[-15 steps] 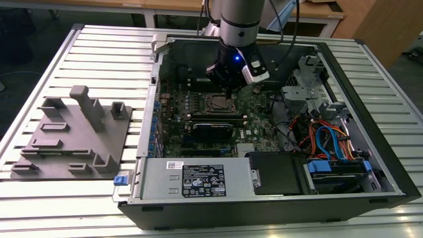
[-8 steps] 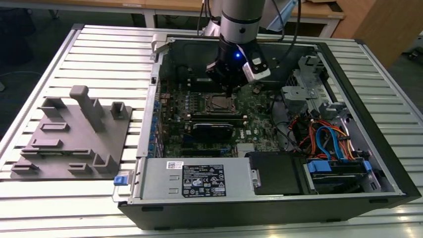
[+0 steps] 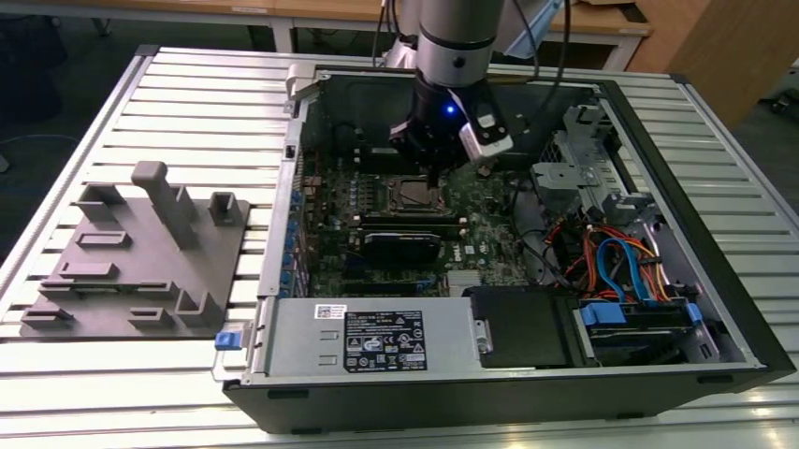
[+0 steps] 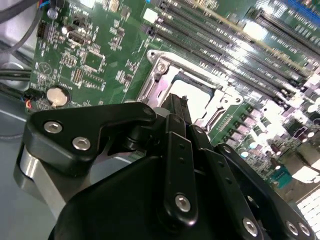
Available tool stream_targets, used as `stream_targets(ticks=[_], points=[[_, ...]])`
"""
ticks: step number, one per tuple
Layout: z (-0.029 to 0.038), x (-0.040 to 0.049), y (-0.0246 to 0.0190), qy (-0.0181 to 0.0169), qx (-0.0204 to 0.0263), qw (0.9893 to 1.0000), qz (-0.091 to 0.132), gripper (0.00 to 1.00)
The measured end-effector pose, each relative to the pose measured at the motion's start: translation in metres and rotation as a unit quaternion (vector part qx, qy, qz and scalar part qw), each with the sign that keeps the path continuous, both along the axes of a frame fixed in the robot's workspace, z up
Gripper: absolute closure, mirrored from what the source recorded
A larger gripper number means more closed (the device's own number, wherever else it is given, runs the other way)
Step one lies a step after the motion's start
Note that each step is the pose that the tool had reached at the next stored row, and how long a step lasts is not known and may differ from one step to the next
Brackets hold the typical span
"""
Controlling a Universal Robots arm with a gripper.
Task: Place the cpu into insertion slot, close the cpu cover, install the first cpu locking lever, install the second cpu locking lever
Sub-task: 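Install the second cpu locking lever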
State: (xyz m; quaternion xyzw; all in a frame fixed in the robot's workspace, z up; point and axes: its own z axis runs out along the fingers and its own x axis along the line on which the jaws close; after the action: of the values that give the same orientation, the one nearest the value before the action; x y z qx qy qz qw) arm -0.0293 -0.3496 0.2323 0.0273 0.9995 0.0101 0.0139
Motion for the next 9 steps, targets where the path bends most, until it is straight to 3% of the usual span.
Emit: stream_targets(ticks=[3, 9], points=[[0.0000, 0.0000, -0.0026, 0.0037, 0.0000, 1.0000, 0.000, 0.90], [0.0000, 0.0000, -0.0068, 0.0040, 0.0000, 1.0000, 0.000, 0.90]])
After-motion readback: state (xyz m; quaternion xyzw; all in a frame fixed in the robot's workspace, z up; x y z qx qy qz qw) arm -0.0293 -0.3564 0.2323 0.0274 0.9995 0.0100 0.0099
